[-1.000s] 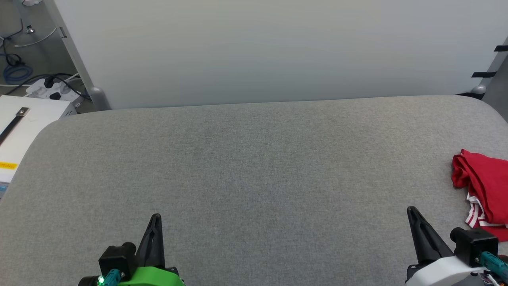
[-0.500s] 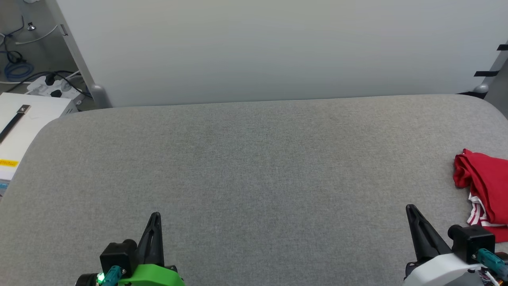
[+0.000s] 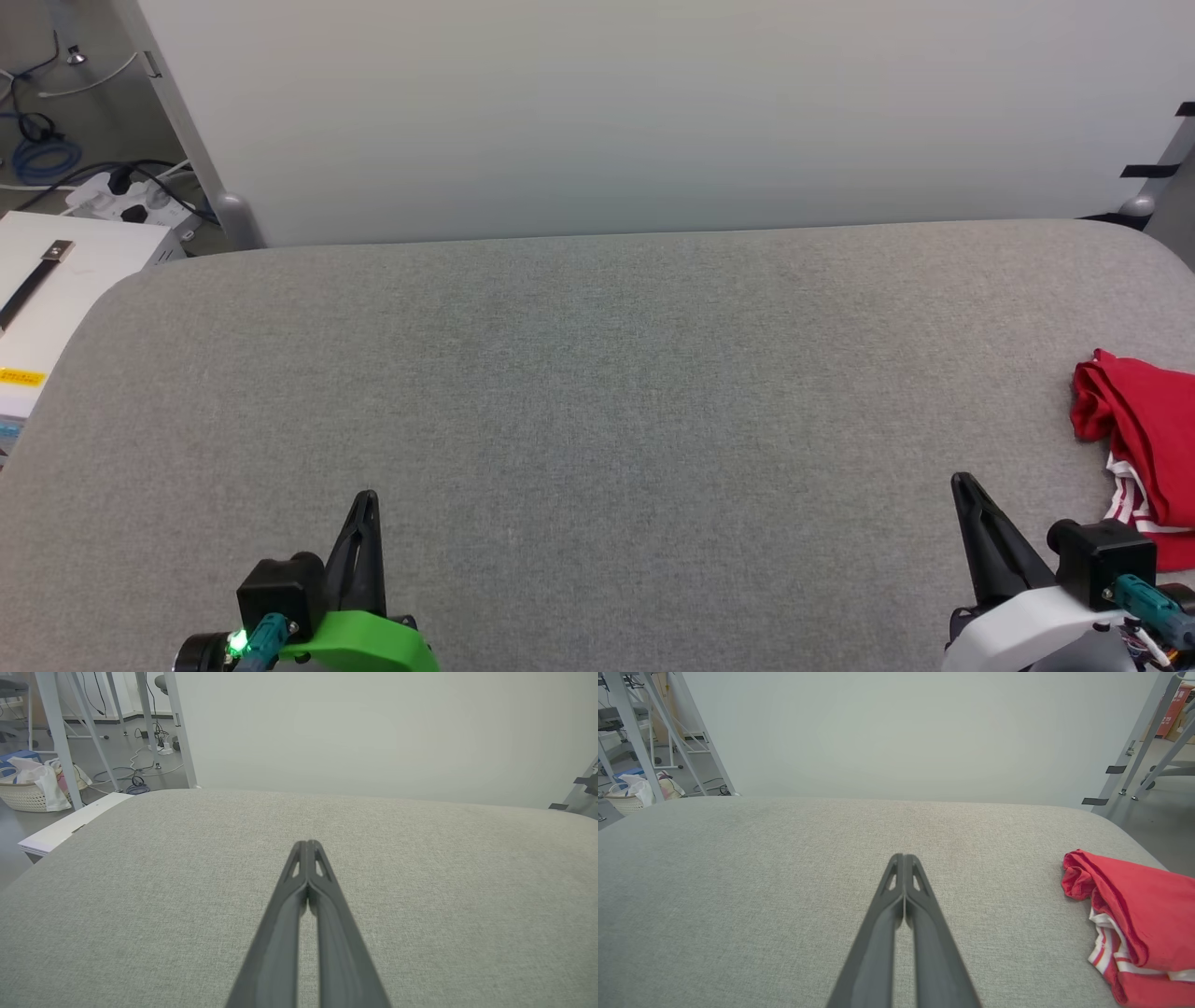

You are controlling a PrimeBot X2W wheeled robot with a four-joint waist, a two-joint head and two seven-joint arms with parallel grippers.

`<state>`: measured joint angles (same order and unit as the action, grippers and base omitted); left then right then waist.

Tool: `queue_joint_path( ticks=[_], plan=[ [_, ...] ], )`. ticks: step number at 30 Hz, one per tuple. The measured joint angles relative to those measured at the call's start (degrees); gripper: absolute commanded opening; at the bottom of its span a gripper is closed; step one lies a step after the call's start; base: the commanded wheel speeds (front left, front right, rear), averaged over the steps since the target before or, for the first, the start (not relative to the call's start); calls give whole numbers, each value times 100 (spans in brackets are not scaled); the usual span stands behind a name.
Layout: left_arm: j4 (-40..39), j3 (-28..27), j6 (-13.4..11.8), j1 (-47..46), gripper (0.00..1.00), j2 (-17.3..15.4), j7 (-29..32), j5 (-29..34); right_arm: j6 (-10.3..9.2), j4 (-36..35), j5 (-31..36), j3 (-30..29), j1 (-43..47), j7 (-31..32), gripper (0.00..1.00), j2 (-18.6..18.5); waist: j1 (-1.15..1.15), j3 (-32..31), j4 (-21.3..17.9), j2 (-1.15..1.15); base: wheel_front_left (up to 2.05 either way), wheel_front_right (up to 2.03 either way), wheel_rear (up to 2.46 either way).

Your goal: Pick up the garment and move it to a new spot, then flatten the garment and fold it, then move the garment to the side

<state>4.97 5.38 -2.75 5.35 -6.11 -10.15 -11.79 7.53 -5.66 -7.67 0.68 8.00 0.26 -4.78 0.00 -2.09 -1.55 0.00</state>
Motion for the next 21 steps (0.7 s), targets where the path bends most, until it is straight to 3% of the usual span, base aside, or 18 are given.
queue_joint_path(
  ticks=[21],
  plan=[
    [-120,-122,54,-99,0,65,244,278,0,138,198,-12,-159,0,0,41,0,50,37,0,0,0,0]
  ],
)
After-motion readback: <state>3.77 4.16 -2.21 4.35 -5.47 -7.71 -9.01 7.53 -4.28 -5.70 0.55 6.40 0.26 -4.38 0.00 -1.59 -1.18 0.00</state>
